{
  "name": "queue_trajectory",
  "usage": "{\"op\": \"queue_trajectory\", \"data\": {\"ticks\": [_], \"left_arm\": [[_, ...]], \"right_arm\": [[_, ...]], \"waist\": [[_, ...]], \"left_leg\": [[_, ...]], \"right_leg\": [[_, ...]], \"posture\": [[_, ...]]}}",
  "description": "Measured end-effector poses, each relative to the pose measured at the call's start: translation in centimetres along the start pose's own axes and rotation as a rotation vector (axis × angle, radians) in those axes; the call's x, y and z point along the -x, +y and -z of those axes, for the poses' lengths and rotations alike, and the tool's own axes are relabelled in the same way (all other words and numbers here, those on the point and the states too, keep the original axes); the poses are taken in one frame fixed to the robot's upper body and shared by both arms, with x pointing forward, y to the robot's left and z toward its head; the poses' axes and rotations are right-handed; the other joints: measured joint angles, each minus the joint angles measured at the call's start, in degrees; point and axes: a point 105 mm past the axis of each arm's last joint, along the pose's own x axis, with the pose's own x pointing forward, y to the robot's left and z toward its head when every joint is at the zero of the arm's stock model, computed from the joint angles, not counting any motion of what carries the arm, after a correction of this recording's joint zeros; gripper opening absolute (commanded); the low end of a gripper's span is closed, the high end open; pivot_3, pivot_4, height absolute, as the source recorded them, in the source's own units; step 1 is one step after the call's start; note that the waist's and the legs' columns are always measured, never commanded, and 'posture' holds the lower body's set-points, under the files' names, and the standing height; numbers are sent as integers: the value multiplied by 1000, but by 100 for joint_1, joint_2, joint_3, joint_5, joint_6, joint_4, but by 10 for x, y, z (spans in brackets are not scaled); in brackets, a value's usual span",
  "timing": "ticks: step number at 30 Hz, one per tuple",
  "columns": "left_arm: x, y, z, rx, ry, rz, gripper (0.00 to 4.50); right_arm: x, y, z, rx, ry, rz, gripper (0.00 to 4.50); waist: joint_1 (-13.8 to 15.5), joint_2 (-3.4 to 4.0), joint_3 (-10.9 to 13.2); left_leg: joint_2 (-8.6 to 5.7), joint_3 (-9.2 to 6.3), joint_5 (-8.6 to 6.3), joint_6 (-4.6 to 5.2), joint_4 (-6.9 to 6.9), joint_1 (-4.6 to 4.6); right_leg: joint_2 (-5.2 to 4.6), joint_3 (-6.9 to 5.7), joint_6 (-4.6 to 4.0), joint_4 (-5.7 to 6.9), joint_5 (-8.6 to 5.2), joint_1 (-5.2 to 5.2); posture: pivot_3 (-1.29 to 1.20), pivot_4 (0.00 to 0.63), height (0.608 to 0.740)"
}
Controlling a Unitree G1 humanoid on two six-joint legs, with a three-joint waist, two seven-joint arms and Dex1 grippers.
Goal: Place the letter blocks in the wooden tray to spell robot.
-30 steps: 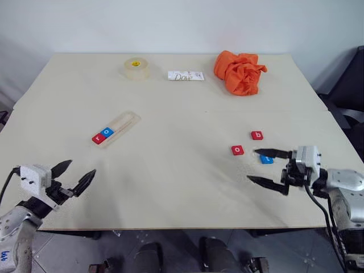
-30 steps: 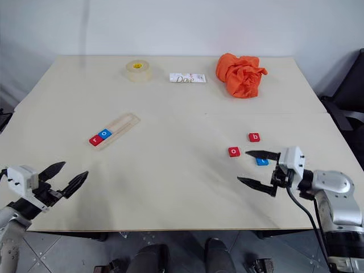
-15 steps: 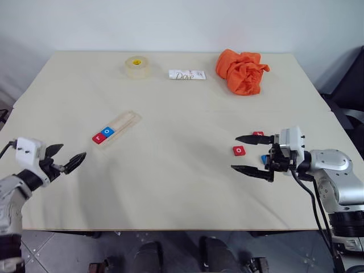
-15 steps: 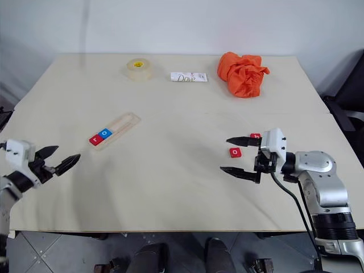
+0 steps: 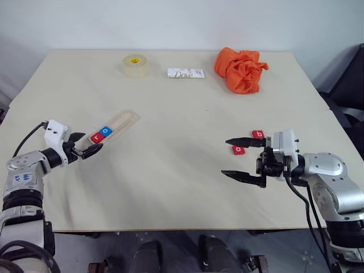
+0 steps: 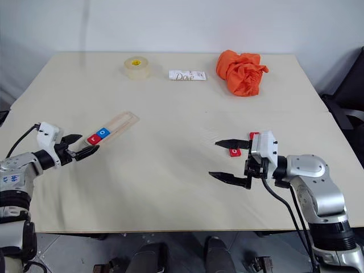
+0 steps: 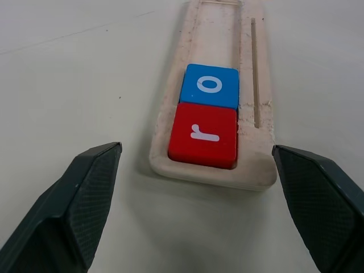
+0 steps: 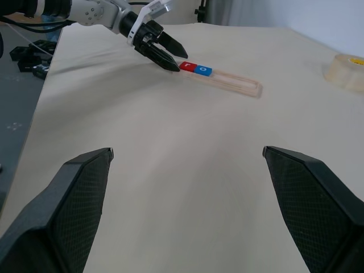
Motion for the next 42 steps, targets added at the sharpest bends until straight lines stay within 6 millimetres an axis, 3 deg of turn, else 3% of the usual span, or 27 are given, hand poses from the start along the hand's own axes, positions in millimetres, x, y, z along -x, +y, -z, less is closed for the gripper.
{"op": "queue_trajectory", "data": {"ticks": [15, 20, 29, 35, 42], "left_arm": [[-21, -10, 1, -51, 53, 67, 4500], [-25, -12, 0, -85, 86, 85, 3417], [-22, -18, 1, -125, 79, 119, 3406], [-20, -61, 1, -173, 34, 322, 3406], [-19, -153, -7, -247, 36, 641, 3406]], "right_arm": [[4, 4, 1, 1, 11, 39, 4418], [4, 4, 1, 3, 11, 43, 4500], [9, 1, 2, 2, 18, 49, 4500], [16, -5, 8, 5, 57, 34, 4500], [37, -9, 29, 9, 157, -24, 4500]], "waist": [[52, -2, -1], [99, -2, -1], [100, -1, -1], [145, -1, -1], [140, -2, -1]], "left_leg": [[0, -3, 1, 1, 17, 5], [0, -2, 2, 0, 17, 26], [1, 1, 4, -3, 14, 33], [0, 1, 2, 1, 14, 24], [-3, -3, -3, 9, 21, 14]], "right_leg": [[1, 0, 1, 9, 0, 1], [2, 1, 1, 14, 0, 13], [3, 6, 0, 23, 0, 14], [-1, 13, -1, 15, 0, 13], [-1, 15, 1, 9, 1, 11]], "posture": [[0, 150, 740], [0, 150, 740], [0, 150, 740], [0, 150, 740], [0, 150, 740]]}}
